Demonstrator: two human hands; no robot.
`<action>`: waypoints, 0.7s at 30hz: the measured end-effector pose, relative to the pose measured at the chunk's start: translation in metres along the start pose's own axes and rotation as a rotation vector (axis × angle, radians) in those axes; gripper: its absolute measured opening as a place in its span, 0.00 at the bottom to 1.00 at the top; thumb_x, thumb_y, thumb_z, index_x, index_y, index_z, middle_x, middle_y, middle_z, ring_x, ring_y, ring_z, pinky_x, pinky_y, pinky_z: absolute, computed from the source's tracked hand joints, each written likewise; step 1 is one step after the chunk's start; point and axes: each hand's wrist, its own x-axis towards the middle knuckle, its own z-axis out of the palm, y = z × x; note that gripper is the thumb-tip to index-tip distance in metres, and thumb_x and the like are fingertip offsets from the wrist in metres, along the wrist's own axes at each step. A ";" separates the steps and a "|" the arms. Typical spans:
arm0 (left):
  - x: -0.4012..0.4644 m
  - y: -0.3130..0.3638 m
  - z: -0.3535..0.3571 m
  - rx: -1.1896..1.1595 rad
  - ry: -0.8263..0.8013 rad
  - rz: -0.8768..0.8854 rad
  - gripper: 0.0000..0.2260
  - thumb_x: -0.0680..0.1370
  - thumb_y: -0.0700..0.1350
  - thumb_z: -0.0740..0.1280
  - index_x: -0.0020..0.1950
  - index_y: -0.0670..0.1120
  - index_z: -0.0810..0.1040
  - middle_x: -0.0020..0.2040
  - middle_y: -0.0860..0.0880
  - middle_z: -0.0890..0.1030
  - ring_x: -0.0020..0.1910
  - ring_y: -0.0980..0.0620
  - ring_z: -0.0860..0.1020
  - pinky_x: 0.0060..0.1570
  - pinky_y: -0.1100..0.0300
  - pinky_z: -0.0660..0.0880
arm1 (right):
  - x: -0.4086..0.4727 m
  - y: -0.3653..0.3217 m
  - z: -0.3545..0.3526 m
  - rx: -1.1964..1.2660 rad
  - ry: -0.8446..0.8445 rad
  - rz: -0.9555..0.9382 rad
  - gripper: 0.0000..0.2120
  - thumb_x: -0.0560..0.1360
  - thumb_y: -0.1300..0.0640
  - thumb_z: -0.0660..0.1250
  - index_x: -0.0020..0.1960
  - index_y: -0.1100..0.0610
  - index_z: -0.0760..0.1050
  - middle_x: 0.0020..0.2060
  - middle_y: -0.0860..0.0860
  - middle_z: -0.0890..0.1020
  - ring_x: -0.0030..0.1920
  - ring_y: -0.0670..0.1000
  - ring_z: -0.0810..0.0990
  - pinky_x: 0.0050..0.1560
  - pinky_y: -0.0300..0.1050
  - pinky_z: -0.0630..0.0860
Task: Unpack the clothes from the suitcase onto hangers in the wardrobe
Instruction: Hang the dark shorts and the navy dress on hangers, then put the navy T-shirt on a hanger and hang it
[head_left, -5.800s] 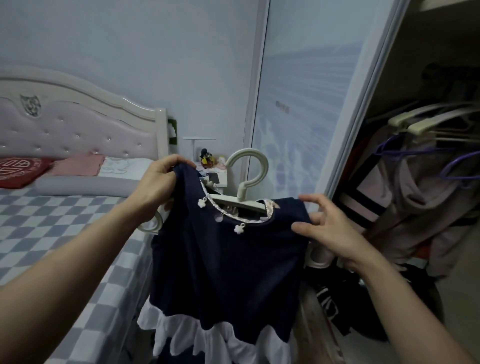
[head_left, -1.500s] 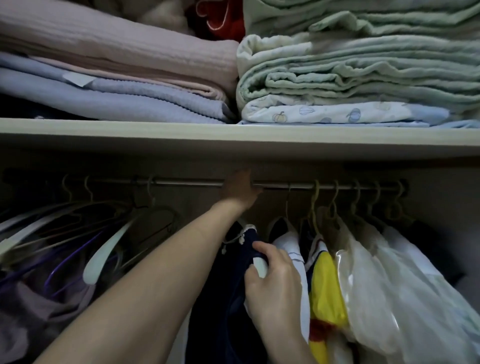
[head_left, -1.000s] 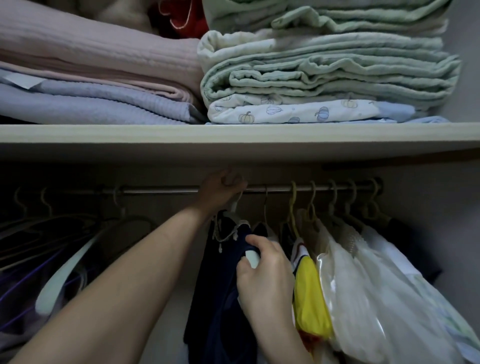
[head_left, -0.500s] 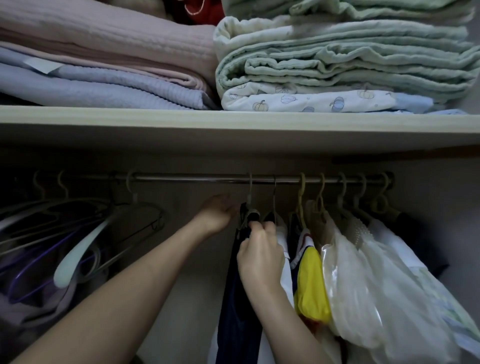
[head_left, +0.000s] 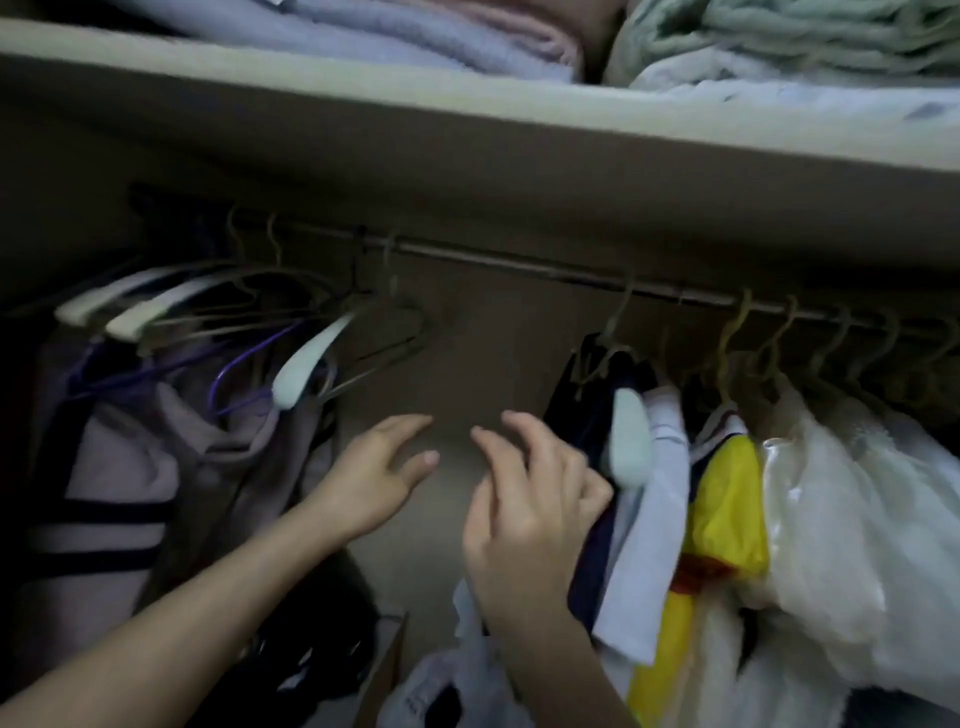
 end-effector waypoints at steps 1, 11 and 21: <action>-0.027 -0.016 -0.008 0.012 0.010 -0.022 0.22 0.75 0.50 0.63 0.66 0.41 0.72 0.65 0.45 0.73 0.64 0.53 0.71 0.60 0.70 0.61 | -0.021 -0.016 0.007 0.066 -0.068 -0.050 0.13 0.69 0.60 0.60 0.49 0.52 0.80 0.52 0.51 0.81 0.47 0.51 0.73 0.47 0.45 0.60; -0.310 -0.154 -0.098 0.094 0.270 -0.819 0.14 0.78 0.38 0.62 0.64 0.40 0.73 0.62 0.43 0.76 0.59 0.46 0.76 0.60 0.54 0.72 | -0.233 -0.164 0.047 0.524 -0.799 -0.157 0.12 0.67 0.57 0.59 0.44 0.53 0.81 0.47 0.51 0.82 0.44 0.51 0.74 0.48 0.48 0.64; -0.476 -0.177 -0.079 0.127 0.441 -1.365 0.14 0.79 0.39 0.61 0.65 0.41 0.73 0.63 0.44 0.76 0.62 0.48 0.74 0.62 0.57 0.70 | -0.354 -0.225 0.061 0.827 -1.211 -0.233 0.15 0.68 0.59 0.55 0.46 0.55 0.79 0.48 0.51 0.80 0.50 0.50 0.74 0.50 0.49 0.62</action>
